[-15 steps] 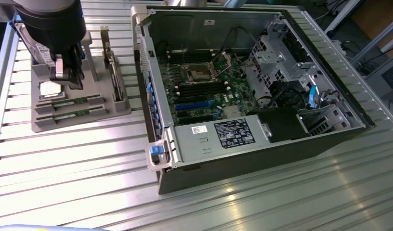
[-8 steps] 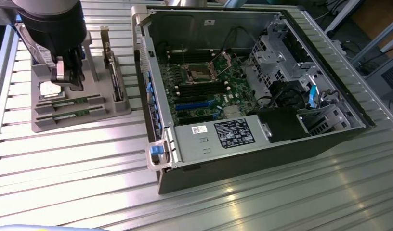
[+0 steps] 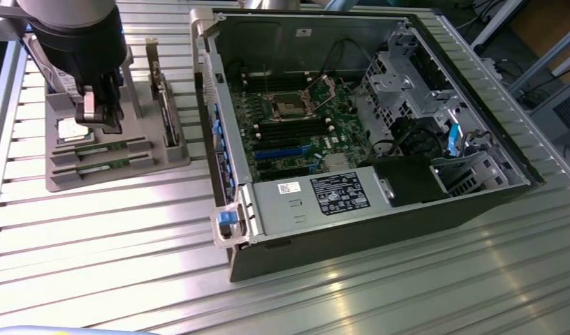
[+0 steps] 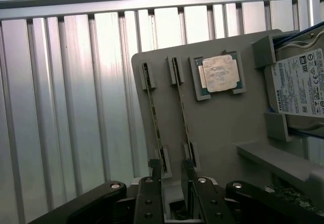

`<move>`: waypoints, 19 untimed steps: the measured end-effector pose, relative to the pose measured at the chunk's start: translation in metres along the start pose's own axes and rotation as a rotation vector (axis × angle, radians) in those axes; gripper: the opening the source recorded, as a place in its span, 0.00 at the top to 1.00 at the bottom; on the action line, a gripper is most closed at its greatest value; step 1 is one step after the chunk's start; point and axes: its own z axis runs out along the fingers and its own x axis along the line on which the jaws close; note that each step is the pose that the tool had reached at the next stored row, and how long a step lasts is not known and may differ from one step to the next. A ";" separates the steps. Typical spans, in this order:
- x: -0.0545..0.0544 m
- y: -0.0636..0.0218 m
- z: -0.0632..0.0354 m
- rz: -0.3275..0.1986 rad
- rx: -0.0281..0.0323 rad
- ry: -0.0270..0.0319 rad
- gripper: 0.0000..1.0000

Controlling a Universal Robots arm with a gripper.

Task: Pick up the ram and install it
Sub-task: 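Pick up the ram and move it above insertion slot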

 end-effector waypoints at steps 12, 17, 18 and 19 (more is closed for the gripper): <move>0.000 -0.0002 0.0032 -0.209 -0.0081 0.0098 0.70; 0.000 0.0007 0.0040 -0.209 -0.0077 0.0095 0.70; 0.000 0.0014 0.0041 -0.209 -0.0079 0.0097 0.70; 0.000 0.0025 0.0043 -0.209 -0.0078 0.0096 0.70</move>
